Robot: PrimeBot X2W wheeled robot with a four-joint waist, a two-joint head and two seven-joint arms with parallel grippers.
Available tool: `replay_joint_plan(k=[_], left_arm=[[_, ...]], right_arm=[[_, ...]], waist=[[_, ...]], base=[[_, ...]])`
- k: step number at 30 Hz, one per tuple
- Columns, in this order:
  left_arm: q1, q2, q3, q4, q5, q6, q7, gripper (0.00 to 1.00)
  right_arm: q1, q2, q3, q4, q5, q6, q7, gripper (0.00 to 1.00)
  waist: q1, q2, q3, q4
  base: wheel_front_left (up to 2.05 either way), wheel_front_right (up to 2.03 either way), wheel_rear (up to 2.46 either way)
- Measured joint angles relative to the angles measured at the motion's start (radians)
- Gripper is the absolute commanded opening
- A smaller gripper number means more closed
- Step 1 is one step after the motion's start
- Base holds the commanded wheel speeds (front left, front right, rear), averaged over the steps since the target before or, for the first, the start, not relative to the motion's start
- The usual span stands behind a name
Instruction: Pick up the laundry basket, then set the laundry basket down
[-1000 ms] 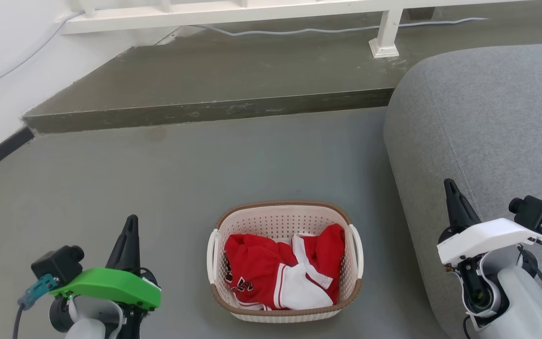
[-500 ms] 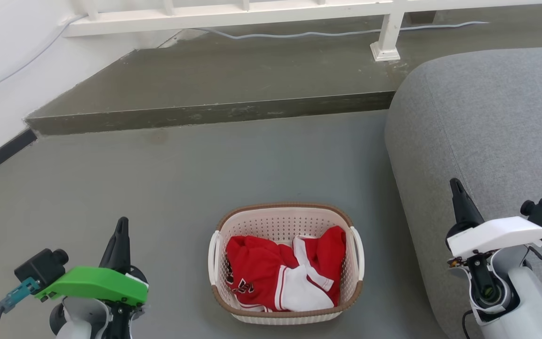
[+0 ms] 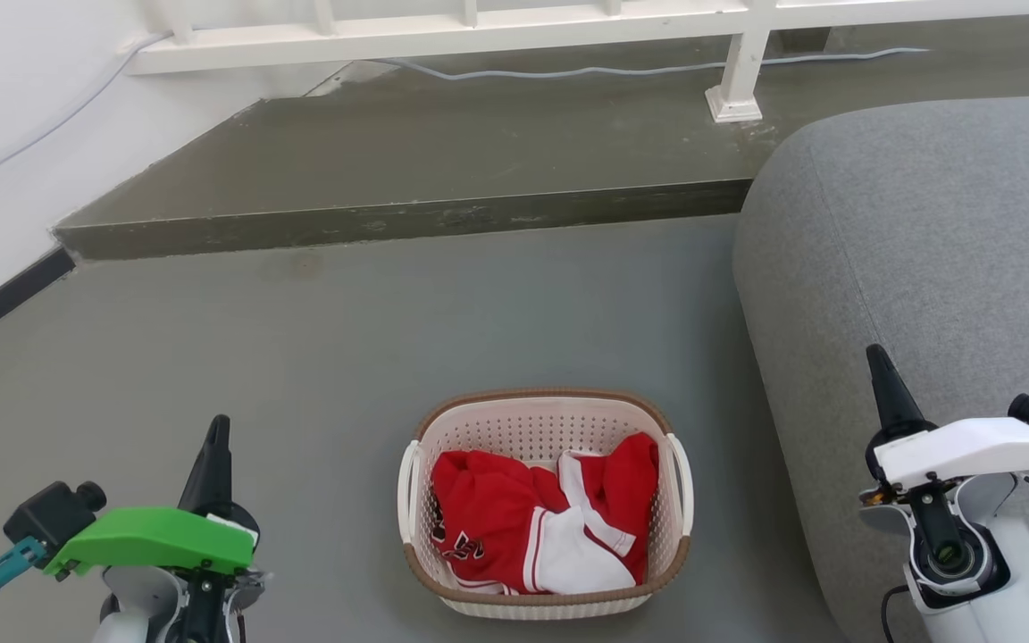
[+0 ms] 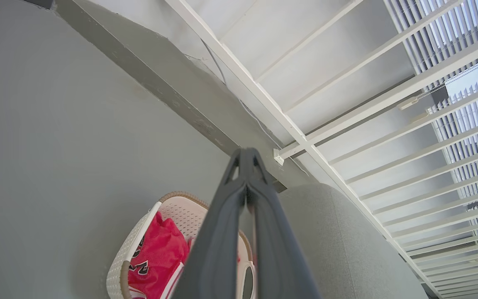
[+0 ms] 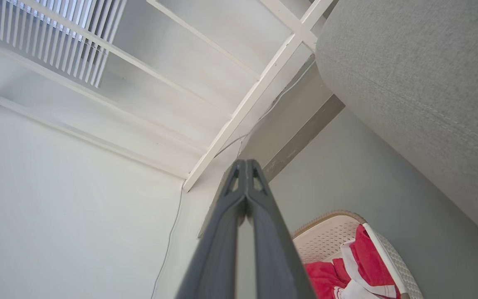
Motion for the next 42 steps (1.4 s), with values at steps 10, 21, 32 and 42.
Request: replay_joint_plan(k=[10,21,32,42], left_arm=[[0.0,0.0,0.024,0.001,-0.107,-0.008,0.028,0.0],[0.0,0.0,0.051,0.001,-0.228,-0.01,0.062,0.0],[0.0,0.0,0.079,0.001,-0.347,-0.02,0.093,0.0],[0.0,0.0,0.105,0.001,-0.455,-0.022,0.124,0.0]], right_arm=[[0.001,0.015,-0.04,-0.003,0.101,0.017,0.031,0.0],[0.002,0.025,-0.083,-0.009,0.212,0.032,0.066,0.0],[0.008,0.042,-0.126,-0.015,0.324,0.048,0.1,0.0],[0.02,0.055,-0.166,-0.018,0.43,0.063,0.128,0.0]], waist=[[0.0,0.0,-0.006,0.003],[0.0,0.0,-0.012,0.006],[0.0,0.0,-0.019,0.009],[0.0,0.0,-0.024,0.012]], base=[[0.0,0.0,0.0],[0.0,0.0,0.0],[0.0,0.0,0.0],[0.0,0.0,0.0]])
